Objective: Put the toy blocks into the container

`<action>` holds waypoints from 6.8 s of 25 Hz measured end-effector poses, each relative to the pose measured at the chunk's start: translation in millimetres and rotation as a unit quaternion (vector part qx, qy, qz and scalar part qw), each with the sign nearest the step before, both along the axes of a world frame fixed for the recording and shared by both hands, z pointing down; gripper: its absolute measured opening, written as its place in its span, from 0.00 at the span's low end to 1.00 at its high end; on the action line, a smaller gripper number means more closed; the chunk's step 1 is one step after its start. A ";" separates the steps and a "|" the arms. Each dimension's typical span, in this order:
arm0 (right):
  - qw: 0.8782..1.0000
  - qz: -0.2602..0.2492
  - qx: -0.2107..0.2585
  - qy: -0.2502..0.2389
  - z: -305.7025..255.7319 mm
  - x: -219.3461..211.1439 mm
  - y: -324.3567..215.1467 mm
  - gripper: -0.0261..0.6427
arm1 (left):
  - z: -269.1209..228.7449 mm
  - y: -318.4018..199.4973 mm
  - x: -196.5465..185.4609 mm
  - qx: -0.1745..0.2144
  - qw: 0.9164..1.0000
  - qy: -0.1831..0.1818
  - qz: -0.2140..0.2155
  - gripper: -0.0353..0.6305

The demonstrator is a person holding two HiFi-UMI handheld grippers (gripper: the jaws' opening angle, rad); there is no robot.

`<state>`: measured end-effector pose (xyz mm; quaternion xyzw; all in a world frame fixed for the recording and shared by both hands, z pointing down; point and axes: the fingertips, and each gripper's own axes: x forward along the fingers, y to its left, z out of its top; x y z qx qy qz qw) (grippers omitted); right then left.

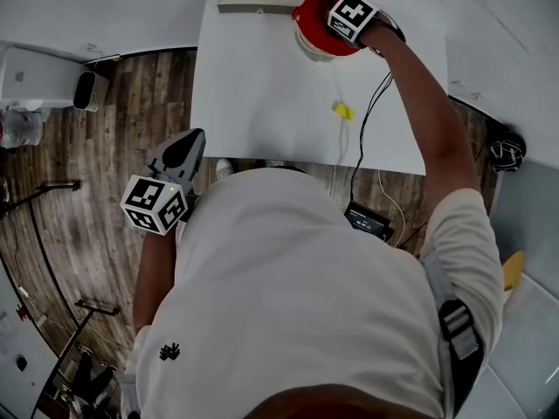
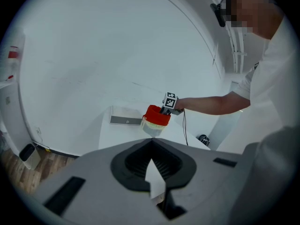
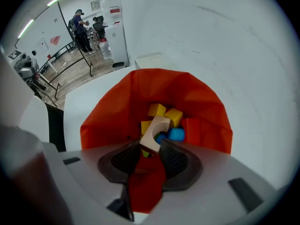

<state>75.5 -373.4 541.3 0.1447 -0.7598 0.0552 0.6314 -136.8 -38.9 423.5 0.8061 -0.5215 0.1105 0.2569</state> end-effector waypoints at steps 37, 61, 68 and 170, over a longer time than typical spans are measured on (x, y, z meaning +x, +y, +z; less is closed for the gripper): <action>0.942 0.098 0.161 -0.277 -117.1 -12.0 160.3 0.11 | 8.5 17.3 -12.1 0.010 0.991 0.021 0.129 0.06; 0.920 0.202 0.100 -0.320 -23.8 5.6 325.1 0.16 | 30.7 34.2 10.2 -0.026 0.976 0.030 0.213 0.06; 0.942 0.178 0.087 -0.272 16.2 43.6 314.8 0.32 | 23.9 23.7 27.7 -0.019 0.977 0.028 0.211 0.06; 0.998 0.033 0.040 0.017 -2.6 16.2 -43.1 0.29 | 34.1 -7.5 -24.6 -0.017 0.999 0.031 0.016 0.06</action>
